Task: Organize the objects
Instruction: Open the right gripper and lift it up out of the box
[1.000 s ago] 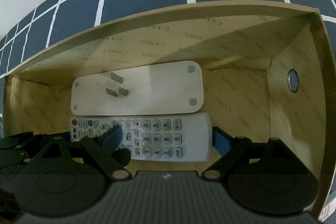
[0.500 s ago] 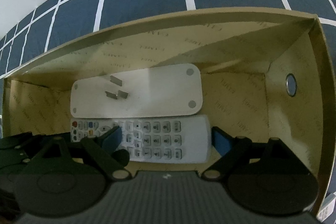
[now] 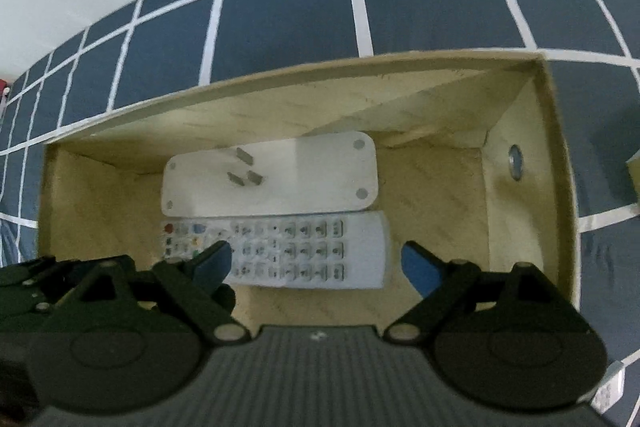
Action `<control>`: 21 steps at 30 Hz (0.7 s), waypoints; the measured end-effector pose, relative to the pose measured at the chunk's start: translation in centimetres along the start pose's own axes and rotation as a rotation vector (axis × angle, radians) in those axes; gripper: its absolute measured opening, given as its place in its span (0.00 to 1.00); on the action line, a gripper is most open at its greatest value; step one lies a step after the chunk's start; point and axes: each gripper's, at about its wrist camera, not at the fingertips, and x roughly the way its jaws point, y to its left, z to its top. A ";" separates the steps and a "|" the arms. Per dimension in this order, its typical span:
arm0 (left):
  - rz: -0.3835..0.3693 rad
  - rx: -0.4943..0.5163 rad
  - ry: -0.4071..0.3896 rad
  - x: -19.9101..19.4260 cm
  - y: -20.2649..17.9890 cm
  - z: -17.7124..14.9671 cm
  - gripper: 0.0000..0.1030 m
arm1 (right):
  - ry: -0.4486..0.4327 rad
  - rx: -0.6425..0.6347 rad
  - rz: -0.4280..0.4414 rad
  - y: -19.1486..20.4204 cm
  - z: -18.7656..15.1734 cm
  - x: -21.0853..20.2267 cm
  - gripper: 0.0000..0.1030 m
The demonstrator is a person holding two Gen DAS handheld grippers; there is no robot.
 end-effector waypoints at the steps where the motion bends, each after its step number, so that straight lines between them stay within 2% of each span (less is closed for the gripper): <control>1: 0.002 -0.002 -0.006 -0.3 -0.3 -0.2 0.94 | -0.008 -0.003 0.003 -0.1 -0.1 -0.4 0.90; 6: 0.015 0.000 -0.041 -2.8 -0.9 -1.8 0.95 | -0.039 -0.025 0.010 0.4 -1.3 -3.0 0.93; 21: 0.038 0.048 -0.140 -8.9 -4.6 -7.2 1.00 | -0.170 -0.003 0.029 -1.6 -6.3 -11.8 1.00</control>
